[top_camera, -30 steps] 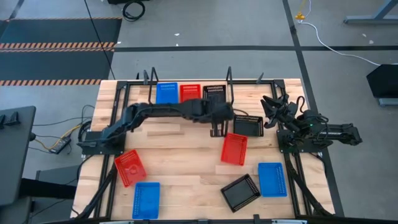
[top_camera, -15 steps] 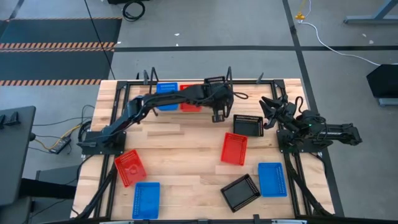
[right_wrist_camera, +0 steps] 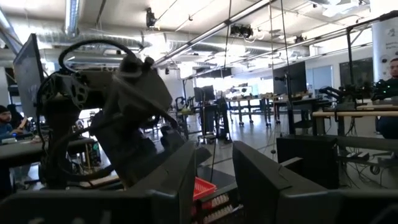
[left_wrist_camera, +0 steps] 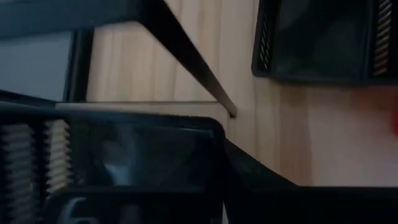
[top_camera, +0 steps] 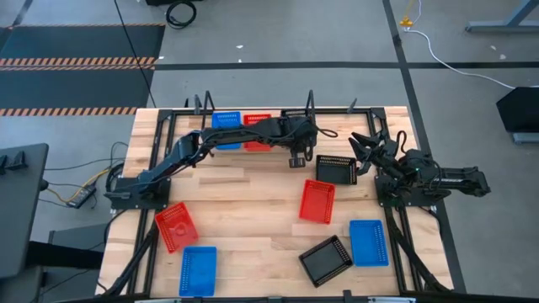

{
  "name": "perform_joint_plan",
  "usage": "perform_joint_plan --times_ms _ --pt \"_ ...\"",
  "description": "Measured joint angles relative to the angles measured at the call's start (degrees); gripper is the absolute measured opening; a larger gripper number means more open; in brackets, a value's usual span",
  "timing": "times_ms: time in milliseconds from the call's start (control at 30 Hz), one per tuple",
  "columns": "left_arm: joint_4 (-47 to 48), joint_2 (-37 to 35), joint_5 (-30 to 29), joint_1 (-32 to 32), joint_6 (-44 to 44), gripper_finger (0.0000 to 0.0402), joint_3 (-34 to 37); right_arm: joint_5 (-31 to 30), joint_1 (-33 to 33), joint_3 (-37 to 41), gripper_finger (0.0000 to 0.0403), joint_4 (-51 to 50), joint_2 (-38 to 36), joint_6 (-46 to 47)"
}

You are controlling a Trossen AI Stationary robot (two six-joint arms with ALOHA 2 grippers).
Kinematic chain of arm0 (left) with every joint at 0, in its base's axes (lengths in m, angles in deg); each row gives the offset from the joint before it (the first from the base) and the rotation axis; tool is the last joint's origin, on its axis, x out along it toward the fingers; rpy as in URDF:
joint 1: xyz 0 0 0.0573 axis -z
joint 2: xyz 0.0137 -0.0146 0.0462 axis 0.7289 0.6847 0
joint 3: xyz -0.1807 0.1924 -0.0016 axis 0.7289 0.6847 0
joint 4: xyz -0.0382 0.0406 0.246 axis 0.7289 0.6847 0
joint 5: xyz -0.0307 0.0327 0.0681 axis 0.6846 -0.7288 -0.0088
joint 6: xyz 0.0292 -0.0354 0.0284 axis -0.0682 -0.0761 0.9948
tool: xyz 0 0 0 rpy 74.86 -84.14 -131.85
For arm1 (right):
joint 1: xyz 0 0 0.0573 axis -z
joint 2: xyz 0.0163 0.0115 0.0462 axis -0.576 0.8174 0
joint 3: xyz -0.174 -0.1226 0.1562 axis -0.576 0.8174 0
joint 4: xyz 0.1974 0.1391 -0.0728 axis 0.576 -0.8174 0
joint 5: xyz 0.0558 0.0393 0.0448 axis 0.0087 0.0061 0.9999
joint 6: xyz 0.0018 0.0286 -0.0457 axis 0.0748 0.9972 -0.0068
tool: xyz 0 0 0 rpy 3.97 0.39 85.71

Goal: Stack baskets on shelf by color
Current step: Put the left black basket on the shelf

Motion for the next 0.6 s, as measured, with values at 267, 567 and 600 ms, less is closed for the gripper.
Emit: perform_joint_plan --times_ms 267,567,600 --pt "-0.3 0.0 0.7 0.0 -1.3 0.0039 0.0 0.0 0.0 0.0 0.0114 0.0 0.0 0.0" --pt "-0.2 0.0 0.7 0.0 -2.9 0.0044 0.0 0.0 0.0 0.0 0.0114 0.0 0.0 0.3" --pt "-0.2 0.0 0.7 -0.1 -3.1 0.0046 0.0 0.0 0.0 0.0 0.0114 0.0 0.0 0.4"
